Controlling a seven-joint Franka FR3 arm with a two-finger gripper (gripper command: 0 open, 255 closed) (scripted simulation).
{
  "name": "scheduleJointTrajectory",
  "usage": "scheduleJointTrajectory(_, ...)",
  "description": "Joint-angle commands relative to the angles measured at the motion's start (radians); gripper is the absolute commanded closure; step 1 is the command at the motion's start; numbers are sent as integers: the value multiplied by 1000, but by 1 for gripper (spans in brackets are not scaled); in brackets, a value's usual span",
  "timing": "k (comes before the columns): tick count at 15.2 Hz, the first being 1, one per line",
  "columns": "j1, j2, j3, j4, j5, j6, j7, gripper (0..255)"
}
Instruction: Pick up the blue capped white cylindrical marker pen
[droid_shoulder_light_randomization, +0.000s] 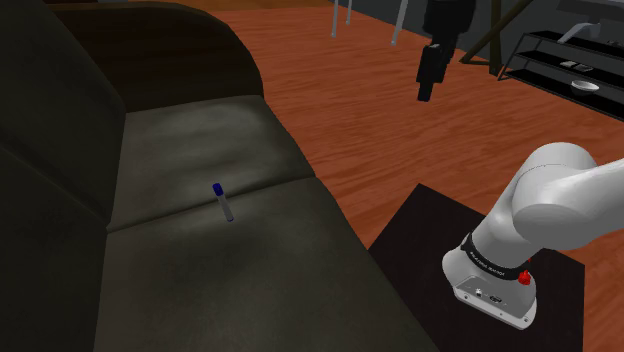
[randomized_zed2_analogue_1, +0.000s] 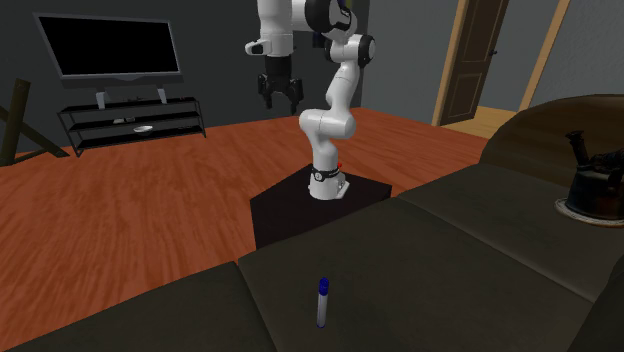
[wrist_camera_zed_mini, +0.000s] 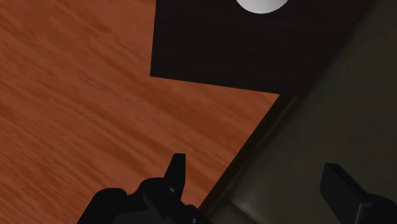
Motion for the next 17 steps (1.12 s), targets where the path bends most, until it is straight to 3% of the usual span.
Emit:
scheduleJointTrajectory(1, 0, 0, 0, 0, 0, 0, 0, 0)
scheduleJointTrajectory(10, 35, 199, 141, -1, 97, 213, 182, 0)
scheduleJointTrajectory(17, 49, 410, 244, 73, 120, 364, 321, 0)
